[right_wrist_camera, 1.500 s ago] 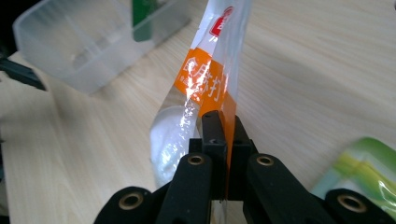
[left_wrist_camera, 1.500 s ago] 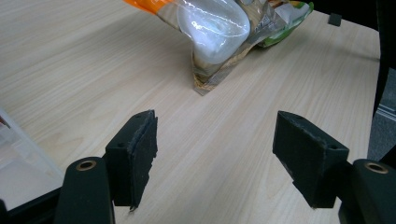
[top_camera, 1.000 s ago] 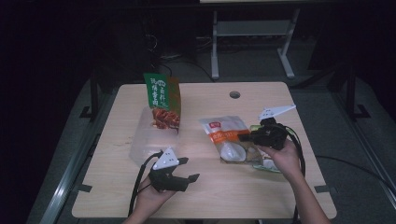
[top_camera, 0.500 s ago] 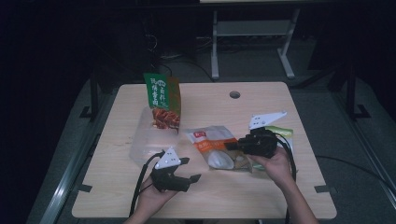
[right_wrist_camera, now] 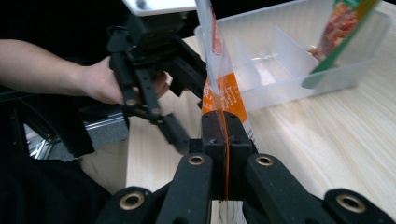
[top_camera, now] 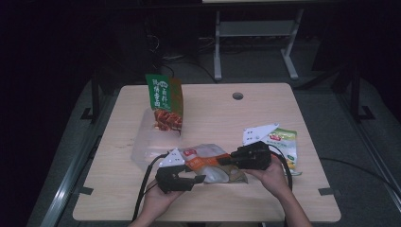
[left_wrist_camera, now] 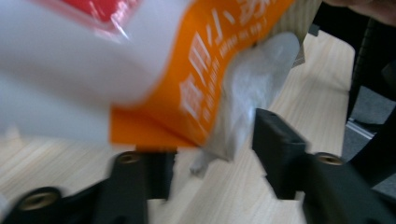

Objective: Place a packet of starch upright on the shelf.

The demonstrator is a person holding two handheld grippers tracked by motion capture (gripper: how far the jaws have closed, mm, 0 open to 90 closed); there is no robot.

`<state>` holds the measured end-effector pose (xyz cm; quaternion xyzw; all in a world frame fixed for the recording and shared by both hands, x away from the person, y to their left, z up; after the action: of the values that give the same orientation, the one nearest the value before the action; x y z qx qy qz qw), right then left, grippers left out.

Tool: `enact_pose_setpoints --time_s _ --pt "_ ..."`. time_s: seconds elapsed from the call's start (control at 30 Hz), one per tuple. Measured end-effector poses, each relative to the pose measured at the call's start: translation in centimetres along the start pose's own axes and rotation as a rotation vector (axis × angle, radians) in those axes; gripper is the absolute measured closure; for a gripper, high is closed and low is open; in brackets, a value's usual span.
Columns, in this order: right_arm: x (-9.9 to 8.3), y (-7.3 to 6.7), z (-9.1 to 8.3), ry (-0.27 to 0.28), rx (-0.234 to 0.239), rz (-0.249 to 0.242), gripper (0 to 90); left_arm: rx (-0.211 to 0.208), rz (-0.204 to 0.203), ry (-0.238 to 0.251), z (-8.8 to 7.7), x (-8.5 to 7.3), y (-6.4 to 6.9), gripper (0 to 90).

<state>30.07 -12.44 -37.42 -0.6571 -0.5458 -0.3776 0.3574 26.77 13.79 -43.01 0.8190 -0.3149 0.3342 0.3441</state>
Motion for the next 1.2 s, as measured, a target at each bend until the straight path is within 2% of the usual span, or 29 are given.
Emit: enact_pose_setpoints --time_s 0.03,0.1,0.2,0.27,0.53,0.6,0.7,0.77,0.93,1.1,1.2 --pt "0.0 -0.1 0.1 -0.003 0.000 -0.001 90.0 0.007 0.009 0.007 -0.1 0.0 0.0 61.3" --pt "0.0 -0.1 0.3 -0.006 0.006 0.000 89.9 -0.008 -0.006 0.008 -0.2 0.0 0.0 69.5" --pt "-0.4 0.0 0.5 -0.021 -0.017 -0.004 89.9 0.018 0.025 0.023 -0.4 0.0 0.4 84.5" --pt "-0.6 0.2 0.6 -0.025 -0.028 0.006 89.9 0.039 0.036 0.032 -0.4 0.0 0.7 87.3" --pt "-1.5 0.9 0.9 -0.049 -0.042 0.040 89.5 0.108 0.067 0.040 -0.5 0.0 1.0 89.3" --pt "-1.6 1.0 1.0 -0.079 -0.036 0.048 89.3 0.122 0.076 0.042 -0.5 0.0 1.0 89.4" --pt "-1.8 0.9 1.4 -0.124 -0.055 0.039 88.5 0.133 0.081 0.039 -0.5 0.0 0.9 89.5" --pt "-1.9 0.8 1.6 -0.146 -0.065 0.031 86.1 0.134 0.084 0.036 -0.5 0.0 0.8 89.5" --pt "-2.0 0.8 2.3 -0.149 -0.060 0.036 82.3 0.130 0.088 0.034 -0.3 -0.1 1.1 89.4" --pt "-2.0 0.6 2.8 -0.161 -0.051 0.036 85.6 0.128 0.081 0.036 -0.4 -0.2 1.0 88.5" --pt "-2.1 0.7 2.8 -0.164 -0.058 0.042 89.4 0.118 0.074 0.032 -0.5 -0.2 0.8 81.2"
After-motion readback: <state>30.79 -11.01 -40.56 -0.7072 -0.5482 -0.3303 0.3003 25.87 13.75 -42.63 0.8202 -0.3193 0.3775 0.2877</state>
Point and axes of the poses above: each handheld gripper's, and its own axes: z roughly forward along the jaws, x roughly out of its top, y roughly to its right, the point moved 1 cm from there along z, roughly forward along the jaws, and after that the axes turned 10 degrees about -z, right-handed, at the moved point
